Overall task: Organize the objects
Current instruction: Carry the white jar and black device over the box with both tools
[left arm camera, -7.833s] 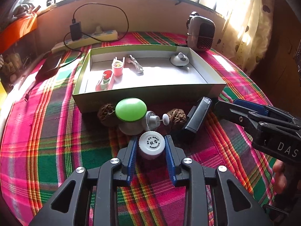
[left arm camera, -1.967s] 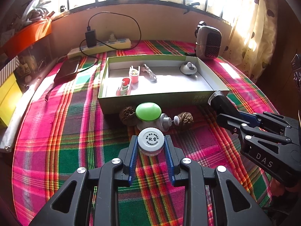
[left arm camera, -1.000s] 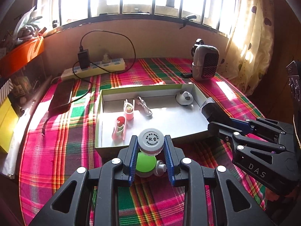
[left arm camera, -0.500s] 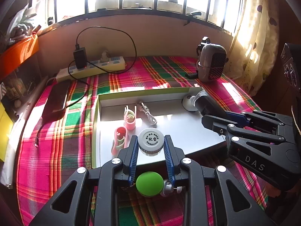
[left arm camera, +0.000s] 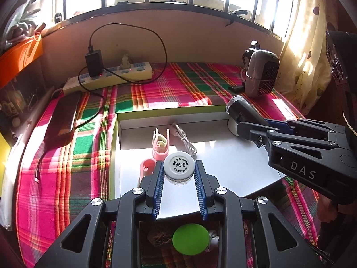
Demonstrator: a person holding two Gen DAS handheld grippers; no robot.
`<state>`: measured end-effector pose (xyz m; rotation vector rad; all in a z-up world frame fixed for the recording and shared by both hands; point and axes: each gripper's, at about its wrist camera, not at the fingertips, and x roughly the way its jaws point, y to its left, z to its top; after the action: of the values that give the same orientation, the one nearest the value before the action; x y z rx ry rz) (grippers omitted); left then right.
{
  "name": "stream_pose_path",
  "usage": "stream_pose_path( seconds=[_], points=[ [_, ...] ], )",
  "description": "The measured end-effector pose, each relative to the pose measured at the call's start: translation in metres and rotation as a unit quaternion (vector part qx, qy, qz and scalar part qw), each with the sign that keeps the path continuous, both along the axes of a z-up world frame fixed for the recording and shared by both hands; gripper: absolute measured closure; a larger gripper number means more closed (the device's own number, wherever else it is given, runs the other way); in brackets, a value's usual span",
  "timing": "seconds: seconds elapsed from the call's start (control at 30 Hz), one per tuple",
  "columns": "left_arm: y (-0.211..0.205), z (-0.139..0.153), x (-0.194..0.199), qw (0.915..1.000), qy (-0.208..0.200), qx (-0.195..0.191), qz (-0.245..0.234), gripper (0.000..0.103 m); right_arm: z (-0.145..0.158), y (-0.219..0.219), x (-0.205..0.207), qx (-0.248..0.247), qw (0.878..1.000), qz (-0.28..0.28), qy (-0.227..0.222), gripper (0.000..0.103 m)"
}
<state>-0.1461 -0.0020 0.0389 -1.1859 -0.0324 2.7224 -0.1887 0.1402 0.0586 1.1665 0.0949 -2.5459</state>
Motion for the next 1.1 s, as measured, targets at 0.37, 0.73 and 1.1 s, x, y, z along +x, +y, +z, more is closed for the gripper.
stream_pose_path(
  seconds=[0.37, 0.73, 1.1],
  points=[
    [-0.005, 0.000, -0.011, 1.0000, 0.003, 0.001, -0.002, 0.078, -0.003, -0.001, -0.021, -0.001, 1.000, 0.005, -0.010, 0.079],
    [-0.003, 0.000, -0.018, 0.9999, -0.003, 0.007, -0.015, 0.078, -0.014, -0.006, -0.034, -0.002, 0.999, 0.014, -0.030, 0.079],
    [-0.002, -0.004, -0.022, 0.9993, -0.013, 0.015, -0.031, 0.078, -0.020, -0.013, -0.038, -0.001, 0.999, 0.028, -0.038, 0.079]
  ],
)
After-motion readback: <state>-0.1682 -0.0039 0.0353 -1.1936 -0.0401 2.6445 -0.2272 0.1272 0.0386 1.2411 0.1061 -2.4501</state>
